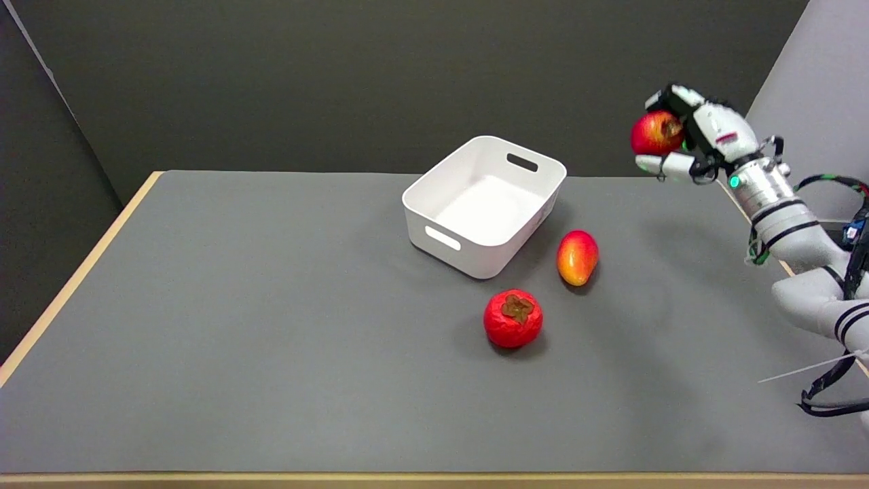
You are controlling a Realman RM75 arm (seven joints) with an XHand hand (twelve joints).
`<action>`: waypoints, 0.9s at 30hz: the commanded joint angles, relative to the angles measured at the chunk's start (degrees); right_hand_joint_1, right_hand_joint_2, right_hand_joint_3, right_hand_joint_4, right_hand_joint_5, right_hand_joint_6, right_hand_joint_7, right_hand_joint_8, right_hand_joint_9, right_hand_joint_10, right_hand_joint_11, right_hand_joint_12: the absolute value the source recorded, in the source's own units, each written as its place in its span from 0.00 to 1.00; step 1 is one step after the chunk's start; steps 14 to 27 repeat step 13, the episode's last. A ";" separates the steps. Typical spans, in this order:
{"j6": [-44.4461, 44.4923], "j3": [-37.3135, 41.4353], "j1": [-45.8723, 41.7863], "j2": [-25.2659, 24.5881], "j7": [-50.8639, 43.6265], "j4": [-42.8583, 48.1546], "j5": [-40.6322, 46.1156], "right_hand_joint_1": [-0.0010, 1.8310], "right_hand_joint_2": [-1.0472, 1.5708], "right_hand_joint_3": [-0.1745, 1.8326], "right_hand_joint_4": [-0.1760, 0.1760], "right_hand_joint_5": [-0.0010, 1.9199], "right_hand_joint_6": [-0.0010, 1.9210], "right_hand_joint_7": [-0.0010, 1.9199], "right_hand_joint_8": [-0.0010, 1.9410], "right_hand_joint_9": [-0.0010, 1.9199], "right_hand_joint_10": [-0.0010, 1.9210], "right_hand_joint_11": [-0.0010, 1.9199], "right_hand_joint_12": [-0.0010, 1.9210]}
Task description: Pick up the pomegranate.
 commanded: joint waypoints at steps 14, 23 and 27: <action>3.29 -17.74 9.86 -2.49 7.44 21.86 -7.44 0.73 0.85 0.16 0.03 0.27 0.81 0.40 0.72 0.38 0.81 0.42 1.00; 3.29 -17.74 9.86 -2.49 7.44 21.86 -7.44 0.73 0.85 0.16 0.03 0.27 0.81 0.40 0.72 0.38 0.81 0.42 1.00; 3.29 -17.74 9.86 -2.49 7.44 21.86 -7.44 0.73 0.85 0.16 0.03 0.27 0.81 0.40 0.72 0.38 0.81 0.42 1.00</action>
